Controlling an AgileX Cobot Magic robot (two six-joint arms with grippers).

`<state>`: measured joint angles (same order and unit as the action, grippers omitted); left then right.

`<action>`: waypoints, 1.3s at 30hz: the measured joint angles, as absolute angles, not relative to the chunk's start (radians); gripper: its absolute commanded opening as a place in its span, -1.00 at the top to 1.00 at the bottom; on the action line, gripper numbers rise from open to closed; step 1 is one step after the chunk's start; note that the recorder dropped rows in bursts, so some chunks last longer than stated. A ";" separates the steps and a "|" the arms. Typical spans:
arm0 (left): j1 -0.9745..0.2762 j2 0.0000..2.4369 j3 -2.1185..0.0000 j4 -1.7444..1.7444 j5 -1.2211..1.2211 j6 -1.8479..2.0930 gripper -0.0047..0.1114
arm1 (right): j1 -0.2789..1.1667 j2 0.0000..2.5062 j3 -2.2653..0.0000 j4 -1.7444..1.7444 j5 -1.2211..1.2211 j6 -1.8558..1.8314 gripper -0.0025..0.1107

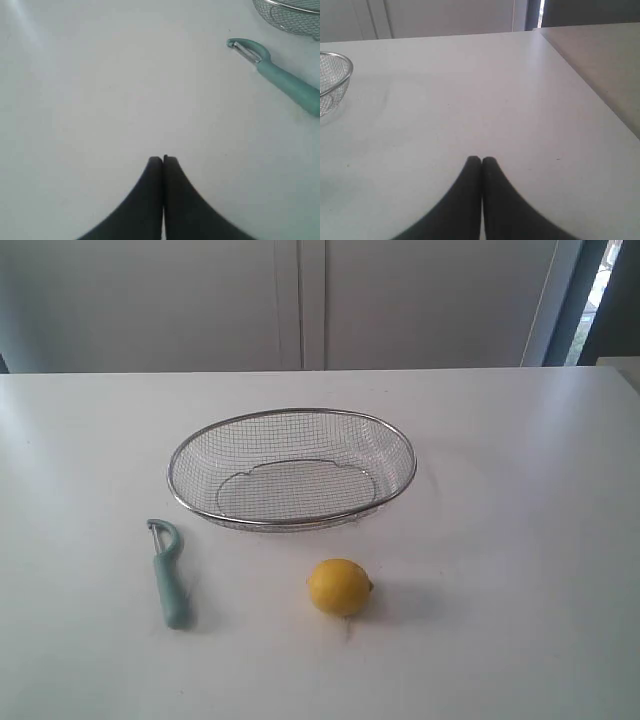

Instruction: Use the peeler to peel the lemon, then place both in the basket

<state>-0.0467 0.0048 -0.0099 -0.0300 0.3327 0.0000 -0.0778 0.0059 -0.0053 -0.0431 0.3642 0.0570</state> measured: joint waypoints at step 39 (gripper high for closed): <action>-0.047 0.005 -0.010 -0.030 0.333 0.000 0.92 | -0.078 0.006 -0.005 -0.043 -0.062 0.059 0.96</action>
